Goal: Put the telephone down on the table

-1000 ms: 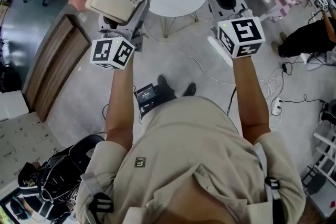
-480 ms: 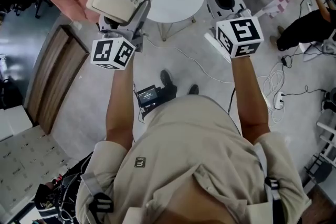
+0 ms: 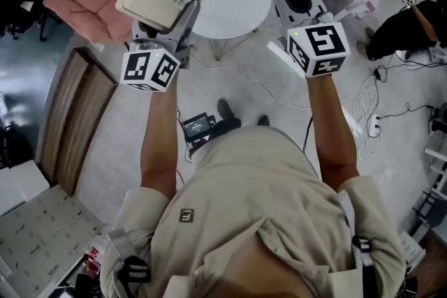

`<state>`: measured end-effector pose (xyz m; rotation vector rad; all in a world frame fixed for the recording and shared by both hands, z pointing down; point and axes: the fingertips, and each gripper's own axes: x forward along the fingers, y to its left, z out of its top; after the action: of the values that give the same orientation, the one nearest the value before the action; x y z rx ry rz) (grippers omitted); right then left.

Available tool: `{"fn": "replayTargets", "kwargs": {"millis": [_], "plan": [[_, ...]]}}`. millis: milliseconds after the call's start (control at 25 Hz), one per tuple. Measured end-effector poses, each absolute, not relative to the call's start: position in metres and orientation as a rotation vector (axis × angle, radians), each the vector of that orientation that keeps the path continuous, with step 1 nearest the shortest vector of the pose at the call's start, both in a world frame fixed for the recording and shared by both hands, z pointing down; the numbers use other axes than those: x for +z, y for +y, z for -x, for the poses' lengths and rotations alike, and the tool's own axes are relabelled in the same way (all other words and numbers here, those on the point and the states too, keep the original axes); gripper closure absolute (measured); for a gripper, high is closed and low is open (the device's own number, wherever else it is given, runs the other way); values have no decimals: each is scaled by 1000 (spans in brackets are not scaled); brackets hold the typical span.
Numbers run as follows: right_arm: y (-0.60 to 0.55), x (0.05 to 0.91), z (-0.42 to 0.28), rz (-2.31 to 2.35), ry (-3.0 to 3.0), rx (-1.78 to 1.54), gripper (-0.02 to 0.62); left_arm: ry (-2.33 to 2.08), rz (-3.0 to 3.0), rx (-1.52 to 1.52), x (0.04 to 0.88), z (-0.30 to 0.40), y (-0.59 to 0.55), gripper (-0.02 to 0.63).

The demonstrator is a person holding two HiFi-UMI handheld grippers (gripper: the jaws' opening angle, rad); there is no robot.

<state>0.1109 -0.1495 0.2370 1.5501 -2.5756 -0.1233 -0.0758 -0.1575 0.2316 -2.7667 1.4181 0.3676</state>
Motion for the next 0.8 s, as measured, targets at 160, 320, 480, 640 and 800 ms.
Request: {"fn": "replayTargets", "kwargs": {"millis": [160,320,480,640,800], "plan": [[-172,235,-104,-1585,-2541,-109,598,1384,2807,372,231,83,-186,152],[-183,234,-98,-1626,-2512,-118,598,1347,2833,386,233,90,-203,152],[-188,235,-94,-1658,-2496,-120,598,1328,2846,381,237,96,-214,152],[-196,241,-95,-1649,-2493,-108,598,1330,2861,375,243,94,-220,152],[-208,248,-106,-1645,-2504,-103,598,1342,2869,349,253,81,-231,152]]}}
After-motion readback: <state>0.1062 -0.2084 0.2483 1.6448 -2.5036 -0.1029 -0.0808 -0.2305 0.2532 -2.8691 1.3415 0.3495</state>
